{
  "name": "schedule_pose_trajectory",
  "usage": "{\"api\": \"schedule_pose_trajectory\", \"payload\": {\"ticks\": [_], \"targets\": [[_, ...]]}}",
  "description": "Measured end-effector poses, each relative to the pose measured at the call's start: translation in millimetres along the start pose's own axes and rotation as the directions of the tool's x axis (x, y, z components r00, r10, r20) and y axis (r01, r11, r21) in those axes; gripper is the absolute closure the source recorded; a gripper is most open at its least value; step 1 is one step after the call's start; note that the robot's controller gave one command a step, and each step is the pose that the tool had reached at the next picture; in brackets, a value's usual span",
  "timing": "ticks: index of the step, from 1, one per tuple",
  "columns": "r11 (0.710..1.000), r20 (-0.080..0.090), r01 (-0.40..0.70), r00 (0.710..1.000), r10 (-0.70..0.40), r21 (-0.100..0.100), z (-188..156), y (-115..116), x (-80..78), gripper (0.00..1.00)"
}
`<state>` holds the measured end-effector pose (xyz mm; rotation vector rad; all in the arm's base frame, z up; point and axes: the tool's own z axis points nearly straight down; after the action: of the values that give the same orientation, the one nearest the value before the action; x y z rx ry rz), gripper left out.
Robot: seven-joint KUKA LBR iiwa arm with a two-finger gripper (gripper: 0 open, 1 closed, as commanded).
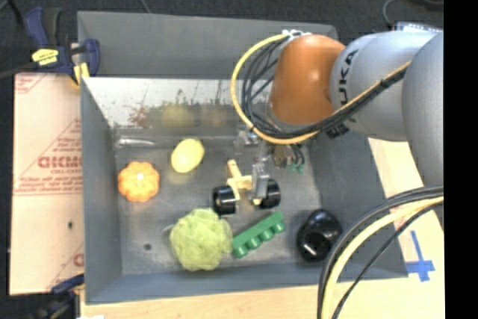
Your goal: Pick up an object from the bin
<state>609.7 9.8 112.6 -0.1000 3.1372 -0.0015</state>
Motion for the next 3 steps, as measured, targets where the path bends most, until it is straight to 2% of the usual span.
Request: {"api": "schedule_pose_trajectory", "payload": {"ticks": [1,2,3], "targets": [[0.992,0.002,-0.123,0.992,0.123,-0.001,2,6,18.9,0.00],[0.994,0.004,-0.110,0.994,0.110,0.001,39,-5,15.0,0.00],[0.956,0.001,-0.292,0.956,0.292,-0.001,42,5,22.2,1.00]]}}
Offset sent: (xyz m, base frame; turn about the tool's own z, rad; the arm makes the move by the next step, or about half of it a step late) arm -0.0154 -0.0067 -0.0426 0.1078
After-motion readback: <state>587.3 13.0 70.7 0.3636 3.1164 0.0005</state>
